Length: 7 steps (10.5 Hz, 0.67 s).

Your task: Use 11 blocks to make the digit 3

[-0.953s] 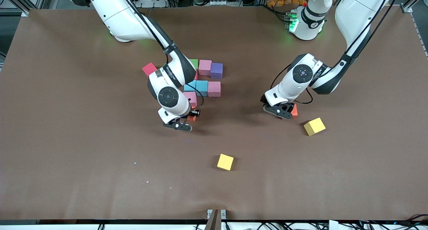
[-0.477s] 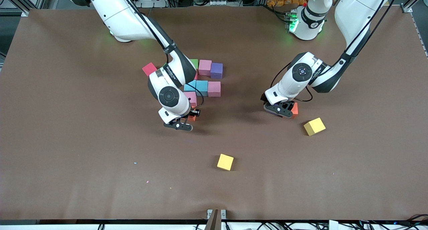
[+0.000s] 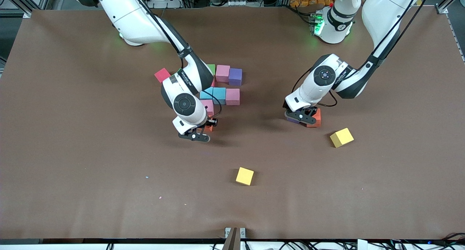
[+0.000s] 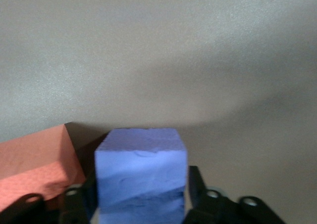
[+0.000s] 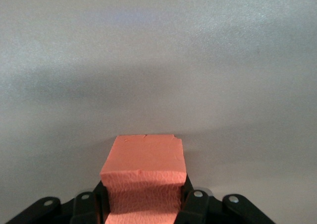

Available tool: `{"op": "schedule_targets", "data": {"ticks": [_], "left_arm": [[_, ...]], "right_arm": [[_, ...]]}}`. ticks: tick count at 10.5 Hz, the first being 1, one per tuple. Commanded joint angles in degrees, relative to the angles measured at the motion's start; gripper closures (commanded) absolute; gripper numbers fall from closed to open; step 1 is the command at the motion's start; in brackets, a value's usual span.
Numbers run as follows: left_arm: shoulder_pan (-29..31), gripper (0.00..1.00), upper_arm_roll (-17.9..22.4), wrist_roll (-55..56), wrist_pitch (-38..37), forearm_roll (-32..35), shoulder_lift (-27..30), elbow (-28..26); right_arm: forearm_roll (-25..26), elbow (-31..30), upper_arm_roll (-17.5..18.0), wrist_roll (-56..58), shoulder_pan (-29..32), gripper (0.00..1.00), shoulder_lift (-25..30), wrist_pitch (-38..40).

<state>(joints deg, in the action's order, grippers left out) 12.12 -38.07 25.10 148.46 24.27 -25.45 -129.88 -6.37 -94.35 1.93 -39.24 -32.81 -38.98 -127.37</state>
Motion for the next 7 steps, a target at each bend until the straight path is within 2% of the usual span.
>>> {"op": "schedule_targets", "data": {"ticks": [1, 3, 5, 7], "left_arm": [[0.4, 0.77, -0.4, 2.5, -2.1, 1.2, 1.2, -1.7], [0.4, 0.92, -0.6, 5.2, -4.7, 1.2, 1.3, -0.8], [-0.6, 0.92, -2.5, 17.9, -5.1, 1.1, 0.2, 3.1], [-3.5, 0.94, -2.6, 27.0, -5.5, -0.2, -1.5, 7.4]], "right_arm": [[1.9, -2.2, -0.5, 0.8, -0.2, 0.88, 0.3, -0.2], [2.2, -2.6, -0.5, 0.8, -0.2, 0.88, 0.3, -0.2], [2.9, -2.8, -0.5, 1.0, -0.2, 0.88, 0.3, -0.2], [2.9, -2.9, -0.5, 0.9, -0.2, 0.88, 0.3, -0.2]]}}
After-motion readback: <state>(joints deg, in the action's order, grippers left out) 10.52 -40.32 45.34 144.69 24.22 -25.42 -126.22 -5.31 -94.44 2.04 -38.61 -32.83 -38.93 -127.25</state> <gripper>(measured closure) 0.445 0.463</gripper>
